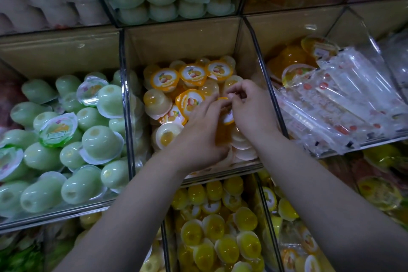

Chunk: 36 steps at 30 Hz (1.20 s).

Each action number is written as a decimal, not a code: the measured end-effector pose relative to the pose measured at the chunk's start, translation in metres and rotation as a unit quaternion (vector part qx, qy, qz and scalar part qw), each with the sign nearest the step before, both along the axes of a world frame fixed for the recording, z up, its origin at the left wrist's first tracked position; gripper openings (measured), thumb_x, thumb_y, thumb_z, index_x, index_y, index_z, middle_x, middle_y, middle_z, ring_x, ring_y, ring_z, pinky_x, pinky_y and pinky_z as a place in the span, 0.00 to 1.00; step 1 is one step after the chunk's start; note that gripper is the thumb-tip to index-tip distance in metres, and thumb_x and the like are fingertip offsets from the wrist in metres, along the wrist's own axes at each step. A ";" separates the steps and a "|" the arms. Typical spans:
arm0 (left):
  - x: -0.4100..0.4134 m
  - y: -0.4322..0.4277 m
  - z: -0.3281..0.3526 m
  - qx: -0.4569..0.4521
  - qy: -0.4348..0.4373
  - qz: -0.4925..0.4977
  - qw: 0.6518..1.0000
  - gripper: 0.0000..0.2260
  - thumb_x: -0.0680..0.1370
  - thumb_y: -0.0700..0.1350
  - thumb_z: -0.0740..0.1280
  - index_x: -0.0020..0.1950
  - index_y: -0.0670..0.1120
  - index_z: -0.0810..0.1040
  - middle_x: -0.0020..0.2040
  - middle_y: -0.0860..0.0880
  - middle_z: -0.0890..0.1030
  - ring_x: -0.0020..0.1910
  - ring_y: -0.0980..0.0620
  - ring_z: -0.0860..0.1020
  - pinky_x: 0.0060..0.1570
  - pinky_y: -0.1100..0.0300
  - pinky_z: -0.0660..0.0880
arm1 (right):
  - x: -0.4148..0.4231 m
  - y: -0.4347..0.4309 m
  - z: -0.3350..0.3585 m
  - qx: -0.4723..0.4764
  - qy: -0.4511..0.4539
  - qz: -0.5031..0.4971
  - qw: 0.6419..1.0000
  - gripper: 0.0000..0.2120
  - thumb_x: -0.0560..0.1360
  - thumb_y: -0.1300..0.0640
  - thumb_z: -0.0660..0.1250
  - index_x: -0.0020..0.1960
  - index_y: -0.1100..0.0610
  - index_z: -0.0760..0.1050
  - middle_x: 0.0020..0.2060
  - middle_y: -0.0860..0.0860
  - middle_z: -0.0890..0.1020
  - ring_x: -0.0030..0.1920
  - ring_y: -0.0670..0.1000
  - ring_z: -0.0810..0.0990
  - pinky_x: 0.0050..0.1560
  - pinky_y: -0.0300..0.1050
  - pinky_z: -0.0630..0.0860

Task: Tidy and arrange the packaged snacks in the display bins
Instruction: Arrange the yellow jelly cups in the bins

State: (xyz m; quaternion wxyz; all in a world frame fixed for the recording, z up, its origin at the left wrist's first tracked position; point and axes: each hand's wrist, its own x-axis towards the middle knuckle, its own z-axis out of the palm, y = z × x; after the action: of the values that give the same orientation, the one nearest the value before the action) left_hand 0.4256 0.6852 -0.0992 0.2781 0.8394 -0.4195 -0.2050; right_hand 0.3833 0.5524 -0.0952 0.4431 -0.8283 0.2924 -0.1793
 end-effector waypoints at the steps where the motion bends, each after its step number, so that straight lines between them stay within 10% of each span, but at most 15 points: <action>1: -0.001 0.000 0.000 0.019 0.001 -0.003 1.000 0.44 0.69 0.40 0.74 0.77 0.57 0.52 0.79 0.56 0.44 0.77 0.55 0.46 0.72 0.59 0.53 | 0.000 0.000 0.000 0.000 -0.008 -0.007 1.000 0.06 0.80 0.59 0.62 0.49 0.48 0.74 0.48 0.47 0.79 0.46 0.40 0.76 0.37 0.26 0.68; 8: -0.004 -0.003 0.003 -0.015 -0.056 0.042 0.997 0.40 0.72 0.29 0.67 0.77 0.57 0.58 0.80 0.53 0.44 0.79 0.48 0.46 0.72 0.54 0.57 | -0.001 0.005 0.005 -0.020 -0.029 -0.034 0.999 0.05 0.80 0.59 0.61 0.50 0.49 0.72 0.47 0.46 0.74 0.46 0.43 0.74 0.44 0.31 0.71; 15: 0.007 0.002 0.002 -0.036 -0.154 0.188 0.969 0.23 0.76 0.39 0.69 0.71 0.47 0.71 0.78 0.46 0.59 0.78 0.47 0.52 0.74 0.50 0.58 | -0.002 0.006 0.002 -0.063 0.073 0.024 0.995 0.14 0.79 0.53 0.63 0.65 0.52 0.72 0.56 0.49 0.71 0.55 0.47 0.72 0.46 0.33 0.65; 21: 0.004 0.000 -0.002 0.098 -0.190 0.161 0.963 0.34 0.80 0.54 0.62 0.80 0.49 0.47 0.79 0.45 0.35 0.78 0.45 0.37 0.75 0.47 0.47 | -0.006 0.015 0.003 -0.033 0.127 0.125 0.983 0.39 0.74 0.52 0.70 0.78 0.51 0.53 0.73 0.53 0.60 0.73 0.53 0.62 0.73 0.52 0.62; 26: 0.005 0.002 0.003 0.115 -0.149 0.215 0.958 0.39 0.79 0.61 0.59 0.80 0.48 0.40 0.79 0.46 0.37 0.78 0.46 0.39 0.74 0.41 0.45 | -0.007 0.019 0.002 -0.141 0.058 0.071 0.986 0.27 0.71 0.57 0.71 0.69 0.56 0.70 0.66 0.54 0.68 0.68 0.54 0.68 0.69 0.45 0.66; 36: 0.022 -0.007 0.004 0.145 -0.183 0.140 0.962 0.33 0.81 0.58 0.55 0.80 0.48 0.43 0.80 0.46 0.39 0.79 0.44 0.40 0.75 0.46 0.48 | -0.011 0.018 0.005 -0.253 0.107 0.039 0.961 0.21 0.76 0.51 0.67 0.67 0.56 0.71 0.67 0.54 0.68 0.66 0.55 0.65 0.65 0.47 0.64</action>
State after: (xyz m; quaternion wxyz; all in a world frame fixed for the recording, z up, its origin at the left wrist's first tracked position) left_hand 0.4478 0.6780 -0.0949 0.0974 0.9443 -0.3076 -0.0654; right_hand 0.3723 0.5706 -0.0897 0.1924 -0.9384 0.2505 -0.1404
